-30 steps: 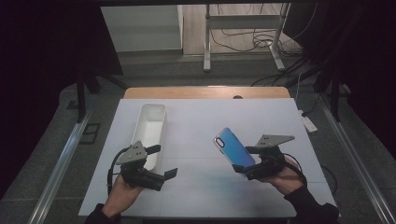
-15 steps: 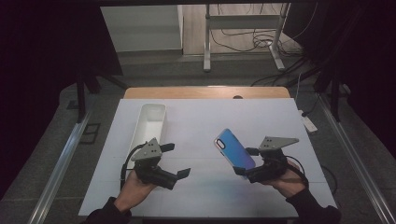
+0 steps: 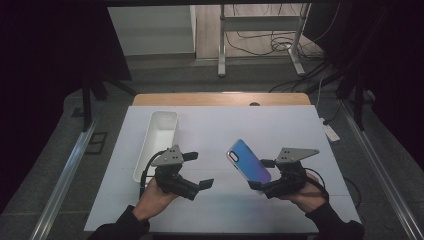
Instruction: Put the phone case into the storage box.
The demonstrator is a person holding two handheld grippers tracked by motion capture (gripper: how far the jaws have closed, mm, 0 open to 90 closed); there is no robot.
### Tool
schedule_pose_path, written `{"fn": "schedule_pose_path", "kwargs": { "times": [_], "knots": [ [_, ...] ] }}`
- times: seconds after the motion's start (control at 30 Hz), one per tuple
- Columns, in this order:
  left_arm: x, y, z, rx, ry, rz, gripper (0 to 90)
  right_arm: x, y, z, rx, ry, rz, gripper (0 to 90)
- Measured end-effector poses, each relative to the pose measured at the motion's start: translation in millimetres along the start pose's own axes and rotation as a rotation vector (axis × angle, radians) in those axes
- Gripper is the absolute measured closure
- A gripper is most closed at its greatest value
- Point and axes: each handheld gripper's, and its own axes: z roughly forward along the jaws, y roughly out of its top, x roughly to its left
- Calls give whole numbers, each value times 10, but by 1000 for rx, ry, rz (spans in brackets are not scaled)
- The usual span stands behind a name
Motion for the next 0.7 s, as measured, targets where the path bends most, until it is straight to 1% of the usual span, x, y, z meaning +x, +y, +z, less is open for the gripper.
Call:
{"fn": "schedule_pose_path", "kwargs": {
  "times": [0.13,0.27,0.7],
  "knots": [
    [3,34,71,4,-23,6,0,16,10,9,-8,16,-10,168],
    [-1,57,121,5,-40,3,0,24,15,20,-13,25,-16,168],
    [-16,128,289,18,-90,13,0,49,40,46,-28,56,-23,168]
  ]
}}
